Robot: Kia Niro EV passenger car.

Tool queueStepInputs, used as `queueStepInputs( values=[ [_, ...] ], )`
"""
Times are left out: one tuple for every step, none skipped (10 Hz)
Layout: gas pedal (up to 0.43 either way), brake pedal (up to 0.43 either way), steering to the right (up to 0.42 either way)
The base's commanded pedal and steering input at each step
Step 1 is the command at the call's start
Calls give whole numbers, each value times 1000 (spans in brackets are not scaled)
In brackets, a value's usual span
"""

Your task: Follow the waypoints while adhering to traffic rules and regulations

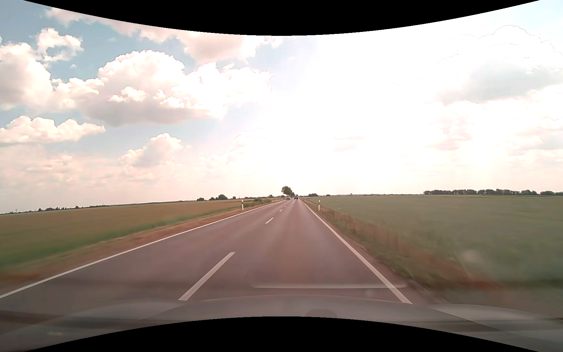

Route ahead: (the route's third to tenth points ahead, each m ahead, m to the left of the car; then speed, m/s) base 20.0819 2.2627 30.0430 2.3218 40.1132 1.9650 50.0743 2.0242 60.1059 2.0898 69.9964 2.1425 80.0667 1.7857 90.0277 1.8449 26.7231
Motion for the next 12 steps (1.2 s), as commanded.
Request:
queueStepInputs(
  values=[
    [260, 0, -1],
    [248, 0, -1],
    [248, 0, -1],
    [248, 0, -1],
    [248, 0, -1],
    [240, 0, -1],
    [240, 0, -1],
    [240, 0, -1],
    [240, 0, -1],
    [240, 0, -1],
    [240, 0, -1],
    [240, 0, -1]
  ],
)
